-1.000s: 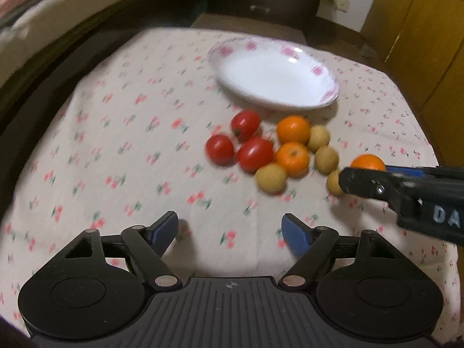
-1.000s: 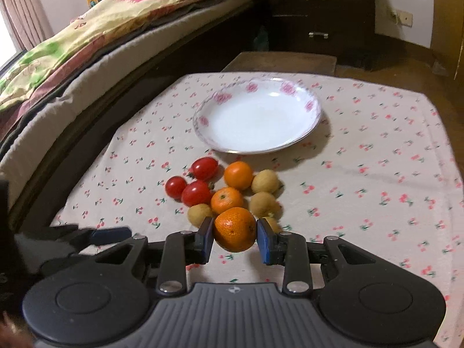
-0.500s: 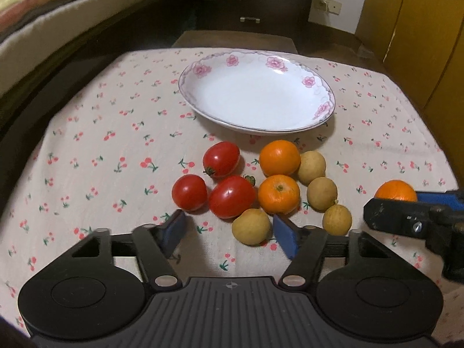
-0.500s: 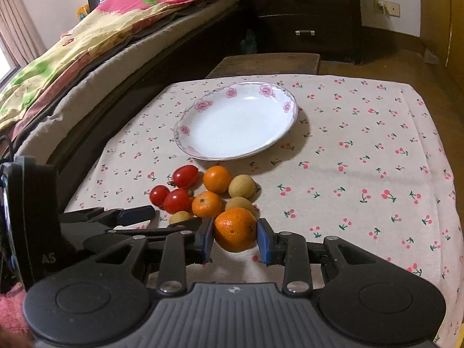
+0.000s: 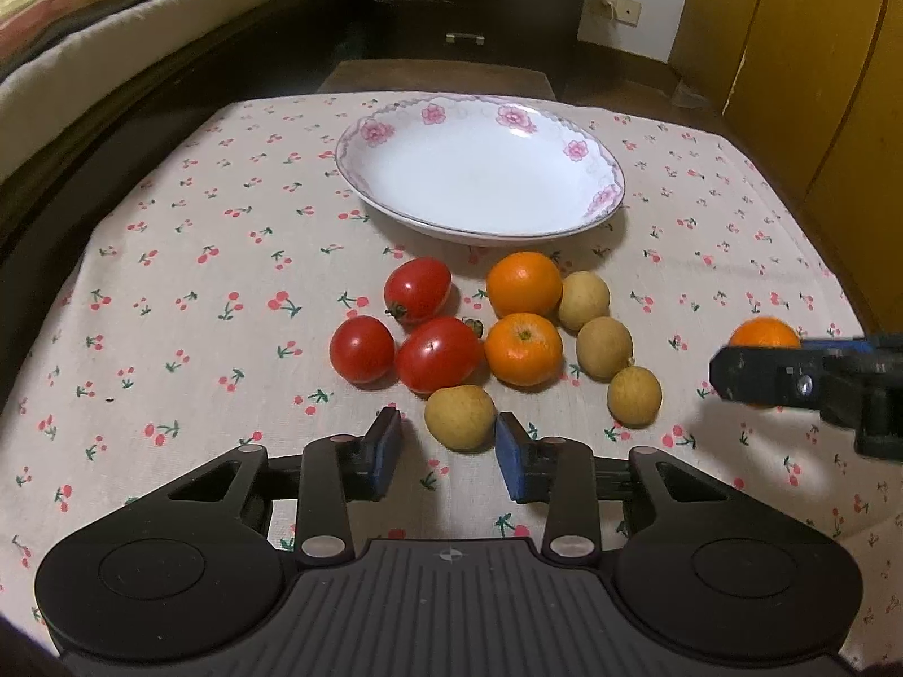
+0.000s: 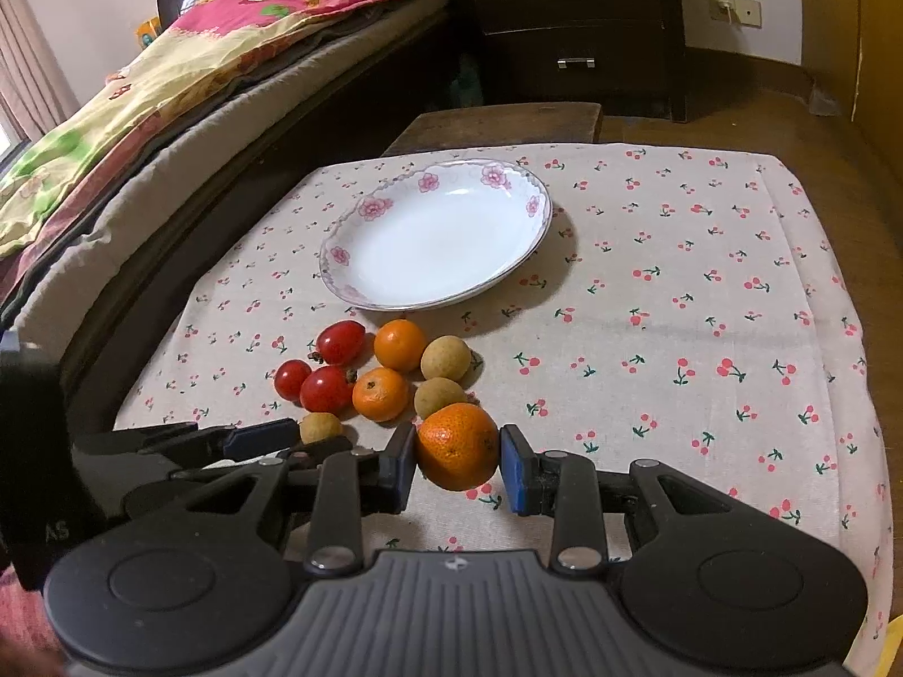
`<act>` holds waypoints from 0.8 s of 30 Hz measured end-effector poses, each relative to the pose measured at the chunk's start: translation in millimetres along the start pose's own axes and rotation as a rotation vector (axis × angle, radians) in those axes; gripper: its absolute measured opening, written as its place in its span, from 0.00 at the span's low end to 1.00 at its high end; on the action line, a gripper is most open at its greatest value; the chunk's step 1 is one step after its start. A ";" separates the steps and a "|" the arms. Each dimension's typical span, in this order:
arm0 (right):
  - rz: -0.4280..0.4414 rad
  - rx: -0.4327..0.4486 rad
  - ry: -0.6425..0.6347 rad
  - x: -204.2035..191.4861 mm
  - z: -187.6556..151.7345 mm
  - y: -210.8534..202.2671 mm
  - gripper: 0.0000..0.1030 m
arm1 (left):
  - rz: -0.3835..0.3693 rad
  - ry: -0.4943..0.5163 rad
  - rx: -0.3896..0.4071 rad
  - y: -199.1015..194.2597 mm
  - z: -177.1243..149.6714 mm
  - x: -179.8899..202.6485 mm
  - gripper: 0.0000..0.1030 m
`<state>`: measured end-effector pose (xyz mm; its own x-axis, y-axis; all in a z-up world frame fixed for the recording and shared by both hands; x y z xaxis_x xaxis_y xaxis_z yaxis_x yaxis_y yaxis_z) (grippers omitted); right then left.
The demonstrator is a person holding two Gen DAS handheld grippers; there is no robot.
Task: Organize fruits
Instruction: 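Grasp a small brown fruit with the left tool while the right tool holds the tangerine, then carry both fruits over the white plate and open both tools to drop them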
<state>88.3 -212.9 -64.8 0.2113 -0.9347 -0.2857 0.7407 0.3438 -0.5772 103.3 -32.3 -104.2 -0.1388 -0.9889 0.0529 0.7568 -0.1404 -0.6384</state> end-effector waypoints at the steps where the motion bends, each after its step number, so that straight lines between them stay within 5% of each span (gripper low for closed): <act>1: -0.001 -0.001 0.000 -0.2 -0.5 -0.3 0.32 | -0.002 -0.006 0.001 0.7 0.7 -0.4 0.44; 24: 0.000 -0.015 -0.003 -0.3 -3.4 2.9 0.32 | -0.042 -0.031 -0.018 -8.6 2.2 1.2 0.34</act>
<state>88.2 -211.4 -69.0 0.2137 -0.9350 -0.2832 0.7309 0.3453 -0.5886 98.0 -32.4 -97.0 -0.1503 -0.9831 0.1041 0.7391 -0.1817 -0.6486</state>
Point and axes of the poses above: each gripper's, at about its wrist camera, not at the fingertips, and y roughly the way its jaws point, x to its right, z to its top, the point moved 9 cm from there along y, roughly the way its jaws point, and after that the axes turned 14 degrees about x, right-handed, at the moved point
